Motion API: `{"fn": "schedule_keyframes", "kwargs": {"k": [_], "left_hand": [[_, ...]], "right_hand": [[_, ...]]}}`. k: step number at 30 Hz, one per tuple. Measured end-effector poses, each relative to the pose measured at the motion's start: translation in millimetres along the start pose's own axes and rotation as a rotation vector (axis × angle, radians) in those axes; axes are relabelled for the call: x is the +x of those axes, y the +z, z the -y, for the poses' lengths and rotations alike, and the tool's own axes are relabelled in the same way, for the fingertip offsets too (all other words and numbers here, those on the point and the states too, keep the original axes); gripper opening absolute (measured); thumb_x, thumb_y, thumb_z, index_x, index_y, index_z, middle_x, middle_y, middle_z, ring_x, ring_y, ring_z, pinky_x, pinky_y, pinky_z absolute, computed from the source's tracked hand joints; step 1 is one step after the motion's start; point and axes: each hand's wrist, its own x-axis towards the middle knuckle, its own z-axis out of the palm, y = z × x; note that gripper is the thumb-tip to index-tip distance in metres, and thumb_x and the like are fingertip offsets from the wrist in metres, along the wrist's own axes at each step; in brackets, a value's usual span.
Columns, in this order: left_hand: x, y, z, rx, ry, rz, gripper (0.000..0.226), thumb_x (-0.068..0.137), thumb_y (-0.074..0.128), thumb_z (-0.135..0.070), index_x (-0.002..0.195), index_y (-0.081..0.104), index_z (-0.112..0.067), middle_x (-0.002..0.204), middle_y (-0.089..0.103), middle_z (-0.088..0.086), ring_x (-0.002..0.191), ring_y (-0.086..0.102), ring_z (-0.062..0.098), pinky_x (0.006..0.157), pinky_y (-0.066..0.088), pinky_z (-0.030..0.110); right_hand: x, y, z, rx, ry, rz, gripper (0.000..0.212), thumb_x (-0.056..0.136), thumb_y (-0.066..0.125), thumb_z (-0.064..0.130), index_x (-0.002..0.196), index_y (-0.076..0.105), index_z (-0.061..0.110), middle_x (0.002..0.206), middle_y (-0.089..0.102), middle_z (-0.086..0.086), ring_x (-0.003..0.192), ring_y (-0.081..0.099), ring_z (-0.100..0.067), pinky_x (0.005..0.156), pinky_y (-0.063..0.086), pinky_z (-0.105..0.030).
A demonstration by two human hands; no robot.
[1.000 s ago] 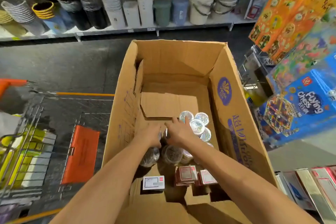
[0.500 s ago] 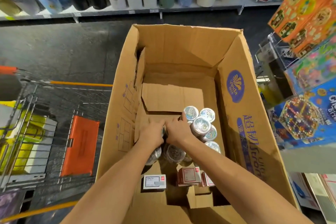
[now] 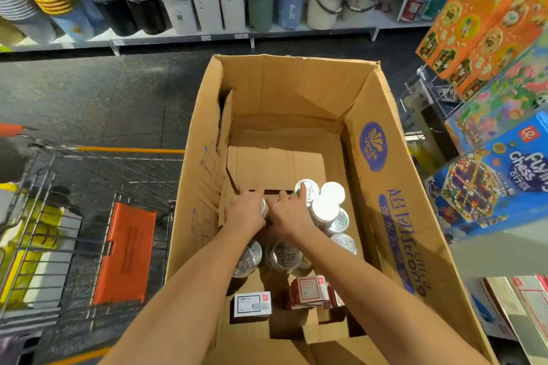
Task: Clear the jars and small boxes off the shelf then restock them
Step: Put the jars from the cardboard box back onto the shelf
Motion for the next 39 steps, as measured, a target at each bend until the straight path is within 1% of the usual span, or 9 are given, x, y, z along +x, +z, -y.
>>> {"fn": "schedule_keyframes", "kwargs": {"k": [4,9,14,17,24,27,30,34,39], "left_hand": [[-10,-41,-7,0.088,0.014,-0.102,0.048,0.087,0.066,-0.030,0.128,0.045,-0.018,0.125,0.050,0.013,0.105,0.058,0.028,0.074,0.047,0.035],[-29,-93,-25,0.109,0.089,-0.210,0.057,0.084,0.067,-0.032,0.130,0.035,-0.022,0.127,0.041,0.015,0.103,0.056,0.031,0.068,0.043,0.036],[-70,-134,-62,0.126,0.231,-0.342,0.066,0.082,0.070,-0.037,0.134,0.033,-0.024,0.123,0.042,0.013,0.106,0.056,0.032,0.077,0.045,0.036],[-106,-155,-95,0.105,0.354,-0.412,0.060,0.081,0.068,-0.039,0.131,0.036,-0.025,0.122,0.044,0.012,0.105,0.057,0.033,0.076,0.044,0.037],[-216,-181,-185,0.121,0.703,-0.547,0.066,0.075,0.071,-0.042,0.127,0.035,-0.023,0.120,0.045,0.015,0.102,0.056,0.040,0.069,0.039,0.039],[-270,-177,-223,0.103,0.840,-0.567,0.066,0.074,0.071,-0.041,0.127,0.036,-0.023,0.117,0.046,0.017,0.103,0.055,0.042,0.072,0.040,0.040],[-323,-161,-260,0.049,0.987,-0.570,0.052,0.073,0.070,-0.034,0.114,0.041,-0.020,0.104,0.044,0.015,0.088,0.054,0.039,0.069,0.042,0.037],[-383,-134,-306,-0.036,1.160,-0.515,0.046,0.071,0.071,-0.032,0.106,0.044,-0.018,0.094,0.044,0.014,0.088,0.055,0.040,0.069,0.043,0.036],[-450,-114,-355,-0.136,1.383,-0.428,0.052,0.068,0.074,-0.031,0.108,0.043,-0.018,0.095,0.046,0.013,0.090,0.053,0.037,0.069,0.038,0.033]], "right_hand": [[-9,-31,-3,-0.008,0.019,-0.021,0.052,0.086,0.057,0.048,0.127,0.049,0.016,0.120,0.054,-0.015,0.116,0.051,-0.037,0.112,0.009,-0.062],[-35,-86,-18,0.023,0.086,-0.177,0.030,0.085,0.058,0.034,0.112,0.054,0.021,0.112,0.057,-0.008,0.111,0.053,-0.031,0.108,0.017,-0.055],[-84,-134,-49,-0.046,0.213,-0.319,0.048,0.085,0.059,0.046,0.122,0.045,0.017,0.118,0.052,-0.012,0.110,0.053,-0.035,0.098,0.034,-0.050],[-138,-161,-70,-0.079,0.256,-0.425,0.041,0.088,0.061,0.039,0.118,0.044,0.016,0.113,0.052,-0.011,0.104,0.056,-0.035,0.083,0.045,-0.042],[-299,-213,-101,0.025,0.485,-0.573,0.052,0.078,0.067,0.034,0.117,0.043,0.009,0.107,0.050,-0.016,0.099,0.053,-0.038,0.072,0.042,-0.037],[-376,-224,-101,0.036,0.645,-0.643,0.056,0.075,0.071,0.030,0.115,0.043,0.003,0.112,0.048,-0.020,0.099,0.054,-0.041,0.075,0.042,-0.037],[-452,-227,-97,0.057,0.790,-0.684,0.052,0.074,0.071,0.028,0.111,0.044,0.004,0.115,0.039,-0.019,0.096,0.055,-0.043,0.076,0.044,-0.039],[-541,-216,-87,0.082,0.950,-0.716,0.046,0.072,0.073,0.028,0.104,0.046,0.007,0.113,0.038,-0.015,0.091,0.055,-0.040,0.076,0.047,-0.038],[-631,-202,-84,0.077,1.126,-0.785,0.051,0.070,0.072,0.024,0.107,0.042,0.008,0.114,0.045,-0.014,0.104,0.051,-0.036,0.081,0.046,-0.038]]}}
